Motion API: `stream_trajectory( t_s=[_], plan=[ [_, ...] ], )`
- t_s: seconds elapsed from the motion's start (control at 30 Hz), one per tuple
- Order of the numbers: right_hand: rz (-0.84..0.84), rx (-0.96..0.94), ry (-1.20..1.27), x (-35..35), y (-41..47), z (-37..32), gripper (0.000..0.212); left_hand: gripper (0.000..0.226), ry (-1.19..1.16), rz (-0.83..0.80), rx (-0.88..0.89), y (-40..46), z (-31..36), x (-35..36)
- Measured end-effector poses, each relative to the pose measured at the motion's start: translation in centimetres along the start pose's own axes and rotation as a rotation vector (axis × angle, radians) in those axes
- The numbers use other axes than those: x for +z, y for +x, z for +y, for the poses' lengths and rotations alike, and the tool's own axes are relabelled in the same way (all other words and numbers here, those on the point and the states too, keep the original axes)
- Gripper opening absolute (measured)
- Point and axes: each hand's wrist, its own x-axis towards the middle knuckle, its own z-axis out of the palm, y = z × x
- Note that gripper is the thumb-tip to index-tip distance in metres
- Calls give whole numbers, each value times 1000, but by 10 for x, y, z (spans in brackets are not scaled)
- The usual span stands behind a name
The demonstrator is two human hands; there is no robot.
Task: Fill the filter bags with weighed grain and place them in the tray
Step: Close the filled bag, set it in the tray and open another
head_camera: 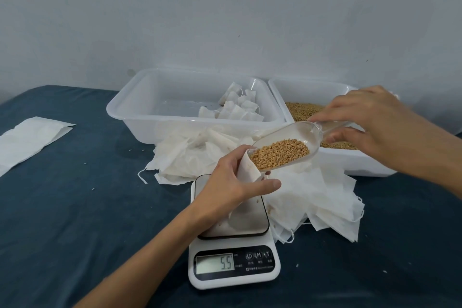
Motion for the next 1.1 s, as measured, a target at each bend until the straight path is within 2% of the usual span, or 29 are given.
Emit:
stream_trajectory(
  t_s=[1.1],
  plan=[
    [-13,32,-21,-1,0,-4,33,48,145,46,-12,1,0,-1]
  ],
)
